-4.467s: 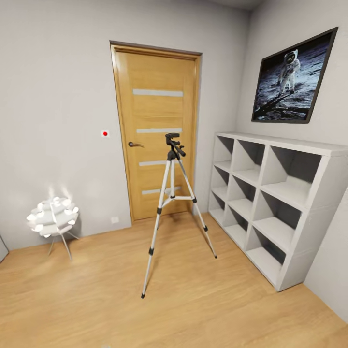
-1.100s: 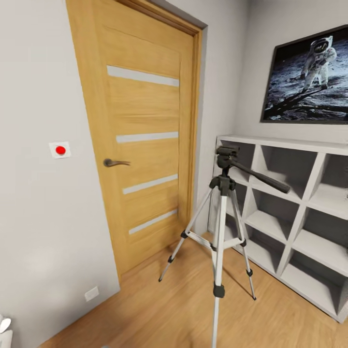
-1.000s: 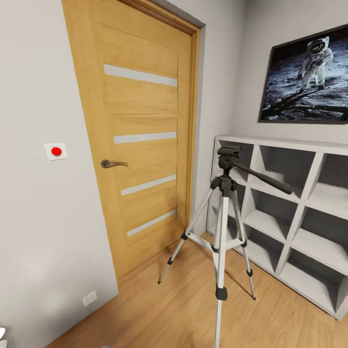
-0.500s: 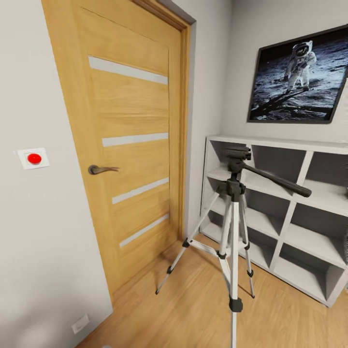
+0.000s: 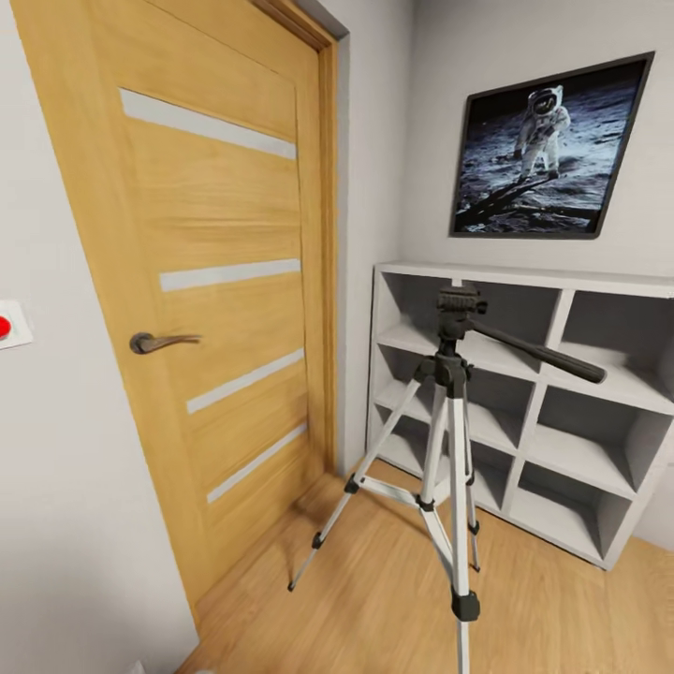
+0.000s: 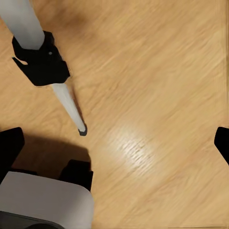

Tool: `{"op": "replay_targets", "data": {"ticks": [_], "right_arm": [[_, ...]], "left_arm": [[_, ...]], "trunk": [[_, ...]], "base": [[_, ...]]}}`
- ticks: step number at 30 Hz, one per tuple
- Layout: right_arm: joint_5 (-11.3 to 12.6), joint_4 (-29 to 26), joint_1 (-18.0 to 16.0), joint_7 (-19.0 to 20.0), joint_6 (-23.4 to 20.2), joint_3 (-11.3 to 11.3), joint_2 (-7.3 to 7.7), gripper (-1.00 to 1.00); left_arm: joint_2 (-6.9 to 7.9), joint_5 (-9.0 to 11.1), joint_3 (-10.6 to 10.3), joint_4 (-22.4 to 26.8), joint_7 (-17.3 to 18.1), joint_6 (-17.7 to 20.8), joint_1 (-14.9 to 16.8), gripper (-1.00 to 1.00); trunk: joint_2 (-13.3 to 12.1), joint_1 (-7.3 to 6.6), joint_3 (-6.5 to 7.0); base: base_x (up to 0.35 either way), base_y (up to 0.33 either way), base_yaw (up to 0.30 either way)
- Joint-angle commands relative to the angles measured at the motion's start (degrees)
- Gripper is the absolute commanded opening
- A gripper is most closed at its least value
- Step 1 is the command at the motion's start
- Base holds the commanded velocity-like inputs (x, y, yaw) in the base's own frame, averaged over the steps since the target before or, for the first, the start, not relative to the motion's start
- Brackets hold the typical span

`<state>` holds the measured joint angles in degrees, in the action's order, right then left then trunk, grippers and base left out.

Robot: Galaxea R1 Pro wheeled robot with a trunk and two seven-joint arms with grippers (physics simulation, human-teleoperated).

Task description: Attach the digital camera to the camera tripod in the bedroom.

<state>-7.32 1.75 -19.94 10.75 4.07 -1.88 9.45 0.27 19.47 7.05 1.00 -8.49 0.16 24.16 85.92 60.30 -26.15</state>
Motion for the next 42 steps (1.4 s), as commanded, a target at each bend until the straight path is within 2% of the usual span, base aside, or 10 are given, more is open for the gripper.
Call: {"op": "replay_targets", "data": {"ticks": [1, 28, 34, 42], "right_arm": [[-0.4, 0.2, -0.1, 0.1, 0.4, -0.1, 0.02, 1.0], [-0.4, 0.2, -0.1, 0.0, 0.4, -0.2, 0.01, 1.0], [-0.4, 0.2, -0.1, 0.1, 0.5, -0.1, 0.11, 1.0], [-0.4, 0.2, -0.1, 0.1, 0.5, -0.2, 0.13, 1.0]], "left_arm": [[0.0, 0.0, 0.4, 0.1, -0.1, 0.0, 0.0, -1.0], [-0.09, 0.0, 0.4, 0.1, -0.1, 0.0, 0.0, -1.0], [-0.17, 0.2, 0.5, 0.1, -0.1, 0.1, 0.0, -1.0], [-0.18, 0.1, 0.5, 0.1, -0.1, 0.1, 0.0, -1.0]], "trunk": [[0.0, 0.0, -0.06], [0.0, 0.0, -0.06], [0.0, 0.0, -0.06], [0.0, 0.0, -0.06]], "base": [[0.034, 0.016, -0.263], [0.003, 0.001, -0.263], [0.0, 0.255, -0.242], [0.0, 0.319, -0.052]]}}
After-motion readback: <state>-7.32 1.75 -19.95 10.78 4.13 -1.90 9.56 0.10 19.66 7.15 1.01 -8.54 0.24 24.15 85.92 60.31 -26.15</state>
